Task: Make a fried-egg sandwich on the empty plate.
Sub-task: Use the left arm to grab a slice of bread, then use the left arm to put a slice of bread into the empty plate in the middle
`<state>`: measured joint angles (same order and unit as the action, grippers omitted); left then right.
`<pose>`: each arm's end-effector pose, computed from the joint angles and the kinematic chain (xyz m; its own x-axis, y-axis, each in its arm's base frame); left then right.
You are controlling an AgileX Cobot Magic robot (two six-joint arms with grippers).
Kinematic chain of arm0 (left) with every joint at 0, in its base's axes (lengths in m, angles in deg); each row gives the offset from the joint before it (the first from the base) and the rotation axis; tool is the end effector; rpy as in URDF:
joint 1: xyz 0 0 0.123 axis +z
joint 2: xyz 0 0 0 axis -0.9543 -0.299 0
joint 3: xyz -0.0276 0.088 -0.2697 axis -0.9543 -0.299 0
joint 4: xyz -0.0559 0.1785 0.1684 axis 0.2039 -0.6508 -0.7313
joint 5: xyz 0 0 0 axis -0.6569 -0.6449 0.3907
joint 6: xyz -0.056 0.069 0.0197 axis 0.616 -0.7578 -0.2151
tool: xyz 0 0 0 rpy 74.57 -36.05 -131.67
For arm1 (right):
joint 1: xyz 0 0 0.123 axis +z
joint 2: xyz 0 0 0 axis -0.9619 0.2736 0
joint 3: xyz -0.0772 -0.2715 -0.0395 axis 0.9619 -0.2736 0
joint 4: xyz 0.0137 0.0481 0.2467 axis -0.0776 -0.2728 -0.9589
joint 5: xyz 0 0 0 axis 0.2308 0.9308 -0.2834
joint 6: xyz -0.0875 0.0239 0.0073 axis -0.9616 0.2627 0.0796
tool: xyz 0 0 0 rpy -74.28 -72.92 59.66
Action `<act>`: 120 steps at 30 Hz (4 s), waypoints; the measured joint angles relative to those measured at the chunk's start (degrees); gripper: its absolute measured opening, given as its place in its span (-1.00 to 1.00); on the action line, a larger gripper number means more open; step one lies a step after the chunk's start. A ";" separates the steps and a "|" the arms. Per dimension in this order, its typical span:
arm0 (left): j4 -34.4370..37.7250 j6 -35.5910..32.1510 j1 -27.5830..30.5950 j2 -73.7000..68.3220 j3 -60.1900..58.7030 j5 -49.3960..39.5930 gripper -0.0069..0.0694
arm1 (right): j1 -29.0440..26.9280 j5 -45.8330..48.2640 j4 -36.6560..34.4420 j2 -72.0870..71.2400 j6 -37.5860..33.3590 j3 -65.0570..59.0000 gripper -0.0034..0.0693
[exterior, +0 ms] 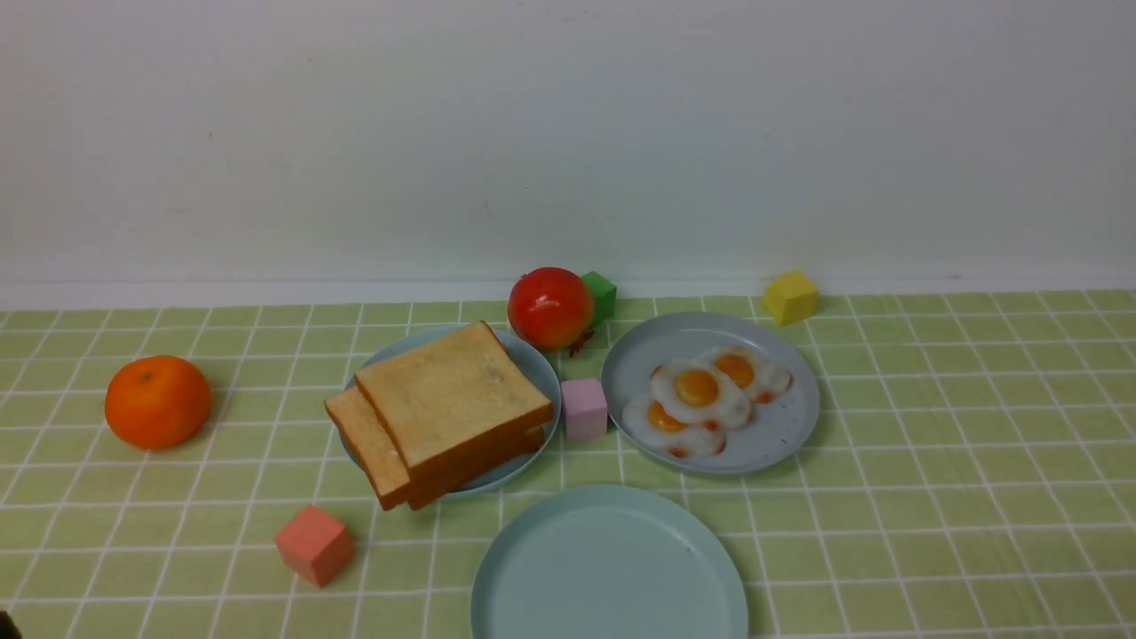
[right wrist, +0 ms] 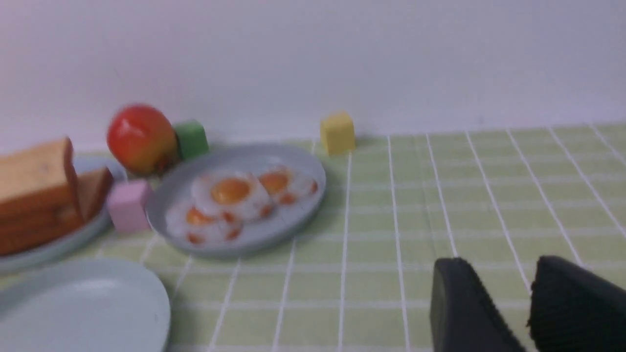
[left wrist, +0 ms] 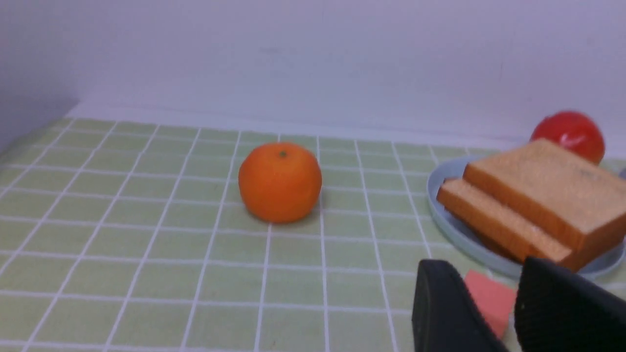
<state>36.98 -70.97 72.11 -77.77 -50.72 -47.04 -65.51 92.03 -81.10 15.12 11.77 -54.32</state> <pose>0.0560 -0.0009 0.1920 -0.0610 -0.1311 -0.9895 0.0055 0.9913 -0.1317 0.0562 0.0072 0.1949 -0.0475 0.0764 -0.9959 -0.1331 0.9877 0.0821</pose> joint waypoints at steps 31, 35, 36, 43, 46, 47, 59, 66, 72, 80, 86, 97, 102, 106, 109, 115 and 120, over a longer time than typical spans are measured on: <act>4.21 38.25 0.00 -7.82 35.57 7.60 -0.19 | 0.00 3.15 -2.56 17.95 12.85 50.08 -0.24; 3.18 38.00 0.00 -18.88 48.18 -15.35 -0.19 | 0.00 18.85 0.22 27.51 12.85 59.51 -0.24; 3.01 37.70 0.00 -20.66 49.28 -18.10 -0.19 | 0.00 20.39 1.15 28.73 12.85 60.03 -0.24; -1.34 33.13 0.00 -37.12 51.31 -30.93 -0.19 | 0.00 25.73 3.24 39.09 13.49 60.64 -0.24; -1.02 32.94 0.00 -44.06 51.31 -30.83 -0.19 | 0.00 27.61 -2.28 44.12 12.84 60.70 -0.24; -0.88 32.94 0.00 -44.91 51.31 -30.84 -0.19 | 0.00 28.09 -3.08 44.45 12.45 60.70 -0.24; 30.73 14.66 0.00 -69.59 51.31 -27.42 -0.19 | 4.33 40.02 -24.19 52.12 -14.97 57.66 -0.24; 46.45 -7.92 0.00 -82.33 54.49 -26.12 -0.15 | 11.25 39.87 -23.88 52.00 -16.74 56.74 -0.10; 49.77 -15.75 0.00 -92.66 60.09 -26.45 0.12 | 11.65 38.24 -22.77 52.00 -16.79 56.67 -0.02; 52.68 -19.73 0.00 -103.00 65.88 -29.17 0.27 | 11.75 38.10 -21.92 52.00 -16.79 56.67 -0.02; 57.71 -24.40 0.00 -107.19 66.07 -29.31 0.26 | 11.82 38.10 -21.58 52.00 -16.79 56.67 -0.01; 62.71 -29.20 0.02 -109.82 66.15 -29.19 -0.08 | 11.82 38.10 -21.58 52.00 -16.80 56.67 -0.01; 62.76 -29.40 0.02 -109.87 66.15 -29.36 -0.50 | 11.82 38.34 -21.58 52.00 -16.85 56.67 -0.01; 62.76 -29.21 0.02 -109.56 66.15 -29.72 -0.76 | 11.82 38.73 -21.58 52.00 -16.85 56.67 -0.01; 62.19 -29.21 0.02 -107.62 66.15 -30.56 -0.84 | 11.82 38.91 -21.58 52.00 -16.85 56.67 -0.01; 61.56 -31.12 0.02 -101.89 66.15 -36.37 -0.84 | 11.82 39.02 -21.58 52.00 -16.85 56.67 -0.01; 61.29 -33.96 -1.79 -98.86 65.54 -42.29 -0.84 | 11.82 39.02 -21.58 52.00 -16.85 56.67 -0.01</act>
<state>98.27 -104.93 70.31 -176.64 14.83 -89.33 -53.68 131.05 -102.68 67.12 -5.08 2.36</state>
